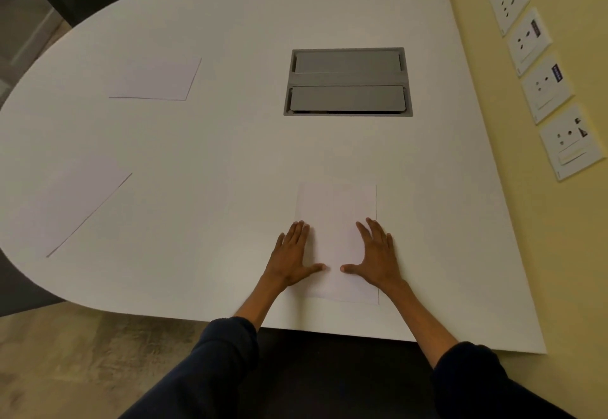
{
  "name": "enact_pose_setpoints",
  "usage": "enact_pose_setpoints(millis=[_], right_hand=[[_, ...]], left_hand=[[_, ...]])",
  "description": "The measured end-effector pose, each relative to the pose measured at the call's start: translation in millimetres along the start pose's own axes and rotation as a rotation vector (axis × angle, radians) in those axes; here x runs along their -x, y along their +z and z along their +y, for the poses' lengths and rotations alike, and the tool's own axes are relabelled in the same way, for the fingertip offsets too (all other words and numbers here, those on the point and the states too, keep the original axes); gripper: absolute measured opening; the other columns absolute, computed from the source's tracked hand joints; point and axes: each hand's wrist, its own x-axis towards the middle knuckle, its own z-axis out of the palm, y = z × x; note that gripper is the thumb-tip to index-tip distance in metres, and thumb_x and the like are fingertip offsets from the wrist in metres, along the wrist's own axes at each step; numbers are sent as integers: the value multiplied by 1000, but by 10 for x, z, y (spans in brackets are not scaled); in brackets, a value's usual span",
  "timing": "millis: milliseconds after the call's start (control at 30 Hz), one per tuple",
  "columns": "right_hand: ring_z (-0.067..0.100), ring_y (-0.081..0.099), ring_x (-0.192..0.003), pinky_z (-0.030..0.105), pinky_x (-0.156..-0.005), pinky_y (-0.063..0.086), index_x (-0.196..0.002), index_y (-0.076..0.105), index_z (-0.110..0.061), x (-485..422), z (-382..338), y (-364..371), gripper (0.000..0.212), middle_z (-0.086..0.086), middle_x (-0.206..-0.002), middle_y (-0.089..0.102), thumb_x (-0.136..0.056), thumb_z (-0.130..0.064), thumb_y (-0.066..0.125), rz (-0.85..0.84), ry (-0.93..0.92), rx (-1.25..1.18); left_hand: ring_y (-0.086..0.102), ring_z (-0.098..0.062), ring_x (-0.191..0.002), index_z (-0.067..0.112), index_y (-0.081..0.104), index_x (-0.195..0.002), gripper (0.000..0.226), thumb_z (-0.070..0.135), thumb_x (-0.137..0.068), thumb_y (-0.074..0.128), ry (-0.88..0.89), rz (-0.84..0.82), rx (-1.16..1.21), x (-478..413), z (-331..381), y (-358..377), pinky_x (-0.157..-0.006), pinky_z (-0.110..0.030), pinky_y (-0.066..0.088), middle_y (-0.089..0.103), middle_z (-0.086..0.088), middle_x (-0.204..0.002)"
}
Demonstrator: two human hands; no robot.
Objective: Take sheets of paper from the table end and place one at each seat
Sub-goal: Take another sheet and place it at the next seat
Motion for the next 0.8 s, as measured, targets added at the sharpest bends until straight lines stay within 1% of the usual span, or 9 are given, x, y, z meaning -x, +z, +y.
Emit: enact_pose_setpoints(millis=[67, 133, 200, 267, 433, 600, 700, 800], right_hand=[[21, 7, -153, 47, -124, 5, -155, 20, -17, 24, -56, -21, 105, 4, -164, 14, -75, -62, 70, 70, -24, -35], [20, 11, -152, 47, -124, 7, -154, 23, -15, 36, -152, -55, 91, 4, -163, 18, -85, -61, 60, 139, -42, -74], [20, 15, -152, 47, -124, 10, -155, 22, -14, 34, -284, -116, 82, 4, -163, 21, -91, -59, 51, 192, -58, -111], [19, 16, -151, 47, -124, 11, -155, 21, -15, 23, -433, -205, 78, 3, -162, 23, -94, -57, 48, 234, -80, -146], [20, 19, -151, 44, -124, 12, -155, 21, -15, -61, -863, -522, 74, 4, -162, 24, -96, -55, 43, 336, -172, -212], [20, 18, -151, 43, -125, 11, -155, 21, -17, -154, -1423, -897, 71, 4, -162, 23, -98, -54, 40, 415, -308, -272], [20, 20, -150, 45, -124, 15, -154, 24, -16, -184, -1878, -1107, 70, 4, -161, 26, -98, -54, 40, 458, -413, -306], [20, 24, -149, 40, -122, 21, -153, 27, -15, -153, -2406, -1237, 70, 5, -160, 30, -96, -54, 40, 497, -522, -348]], left_hand=[[-7, -16, -152, 12, -1, -156, 96, 67, -90, 42, -13, 77, 34, 41, 31, -46, -125, -41, 3, -4, -3, -165], [-5, -15, -152, 13, 3, -156, 87, 64, -94, 36, -27, 154, 56, 74, 67, -132, -125, -43, 0, 1, -2, -165], [-2, -14, -152, 15, 10, -156, 80, 62, -96, 32, -33, 238, 62, 109, 94, -258, -124, -46, -3, 9, -1, -164], [1, -13, -152, 16, 15, -156, 76, 61, -96, 32, -39, 319, 66, 155, 111, -402, -124, -47, -4, 15, 0, -164], [-4, -15, -152, 17, 10, -156, 75, 58, -97, 33, -53, 515, 110, 323, 120, -808, -124, -44, -4, 4, -2, -165], [-9, -14, -152, 17, 5, -157, 73, 52, -100, 32, -131, 676, 158, 587, 16, -1247, -125, -42, -4, -2, -2, -165], [-11, -13, -151, 17, 4, -157, 71, 53, -99, 27, -196, 787, 166, 821, -136, -1521, -124, -41, -6, -3, -2, -165], [-12, -13, -151, 16, 4, -156, 71, 53, -99, 23, -261, 888, 147, 1119, -371, -1790, -124, -42, -5, -4, -2, -165]])
